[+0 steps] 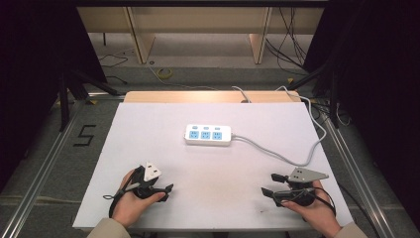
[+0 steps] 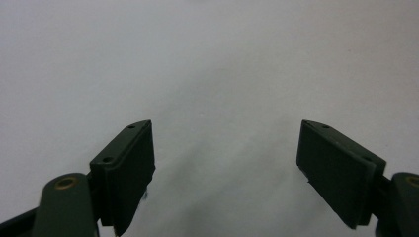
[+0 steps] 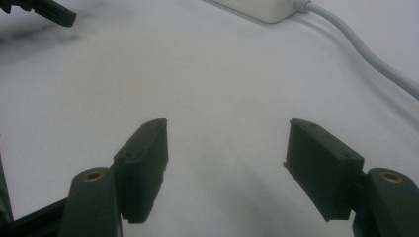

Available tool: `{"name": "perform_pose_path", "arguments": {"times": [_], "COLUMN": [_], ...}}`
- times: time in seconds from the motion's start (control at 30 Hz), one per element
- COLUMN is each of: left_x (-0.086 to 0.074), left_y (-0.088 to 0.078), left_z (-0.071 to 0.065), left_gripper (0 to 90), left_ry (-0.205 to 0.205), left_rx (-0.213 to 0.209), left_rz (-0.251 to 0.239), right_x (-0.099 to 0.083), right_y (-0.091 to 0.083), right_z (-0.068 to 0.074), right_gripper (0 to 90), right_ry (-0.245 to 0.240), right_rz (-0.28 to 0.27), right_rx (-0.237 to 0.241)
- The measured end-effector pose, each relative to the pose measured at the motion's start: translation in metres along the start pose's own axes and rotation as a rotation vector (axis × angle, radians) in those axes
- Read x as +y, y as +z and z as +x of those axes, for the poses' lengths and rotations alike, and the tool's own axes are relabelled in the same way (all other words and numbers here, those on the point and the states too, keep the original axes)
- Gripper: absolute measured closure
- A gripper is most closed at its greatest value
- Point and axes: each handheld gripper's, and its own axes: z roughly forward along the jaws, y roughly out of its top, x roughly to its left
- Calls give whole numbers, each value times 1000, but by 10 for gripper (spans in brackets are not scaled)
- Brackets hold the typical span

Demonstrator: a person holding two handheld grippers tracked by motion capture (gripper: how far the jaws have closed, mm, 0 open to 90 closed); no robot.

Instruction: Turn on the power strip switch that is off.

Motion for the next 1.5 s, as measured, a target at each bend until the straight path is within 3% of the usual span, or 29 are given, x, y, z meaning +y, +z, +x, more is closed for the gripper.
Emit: {"name": "perform_pose_path", "arguments": {"times": [0.2,0.33,0.37,0.4,0.5,0.63,1.5], "left_x": [1,3,3,3,4,5,32], "left_y": [-2,-6,-7,-7,-7,-8,-4], "left_z": [1,6,7,8,10,10,15], "left_gripper": [316,635,635,773,895,896,897], "left_ry": [-18,-16,-12,-12,-12,-16,-55], "left_rx": [17,46,47,55,58,63,71], "left_rz": [0,11,19,27,62,82,88], "right_x": [-1,0,0,0,0,0,0], "right_y": [-1,-1,-1,0,0,0,1], "right_z": [0,1,1,0,0,1,1], "right_gripper": [334,333,333,333,333,333,333], "right_ry": [3,1,1,-1,-3,-3,-2], "right_rz": [-1,1,1,1,1,0,4], "right_rx": [-1,1,1,1,1,3,0]}}
